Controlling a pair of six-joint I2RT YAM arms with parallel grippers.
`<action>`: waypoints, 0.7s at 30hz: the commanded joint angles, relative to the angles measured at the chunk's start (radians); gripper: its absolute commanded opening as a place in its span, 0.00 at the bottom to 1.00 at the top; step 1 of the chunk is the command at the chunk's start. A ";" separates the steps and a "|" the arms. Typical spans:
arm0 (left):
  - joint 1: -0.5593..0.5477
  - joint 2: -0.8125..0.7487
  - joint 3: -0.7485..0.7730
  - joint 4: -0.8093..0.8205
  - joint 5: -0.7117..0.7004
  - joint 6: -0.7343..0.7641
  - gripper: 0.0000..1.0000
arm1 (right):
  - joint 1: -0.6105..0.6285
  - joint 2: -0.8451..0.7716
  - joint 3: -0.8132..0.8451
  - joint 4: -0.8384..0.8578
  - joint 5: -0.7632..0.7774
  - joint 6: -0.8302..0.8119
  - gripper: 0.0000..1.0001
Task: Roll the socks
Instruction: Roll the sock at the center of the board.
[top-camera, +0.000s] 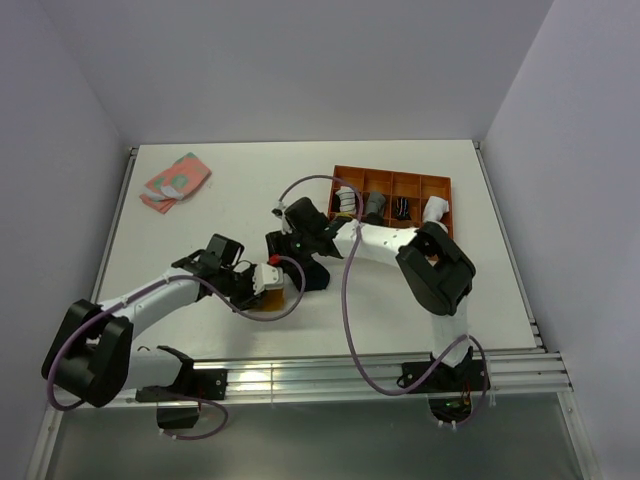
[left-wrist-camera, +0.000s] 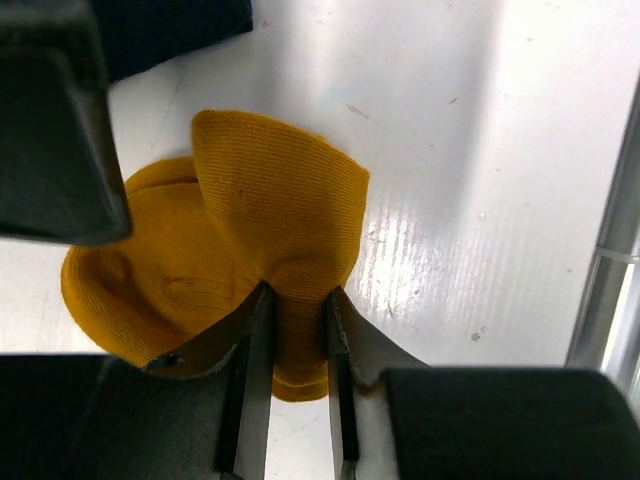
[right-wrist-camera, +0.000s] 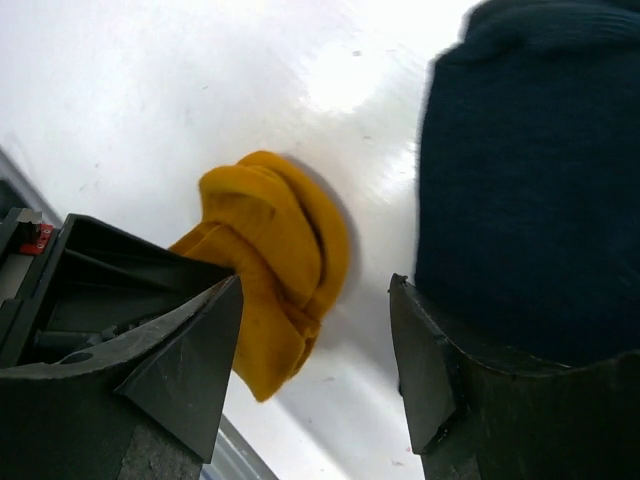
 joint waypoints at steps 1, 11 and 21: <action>0.016 0.063 0.051 -0.125 0.070 -0.006 0.00 | -0.009 -0.094 -0.038 0.079 0.120 0.027 0.68; 0.184 0.285 0.283 -0.409 0.216 0.148 0.00 | -0.010 -0.219 -0.204 0.178 0.222 0.024 0.68; 0.234 0.504 0.435 -0.684 0.278 0.319 0.00 | 0.057 -0.354 -0.354 0.335 0.308 -0.146 0.68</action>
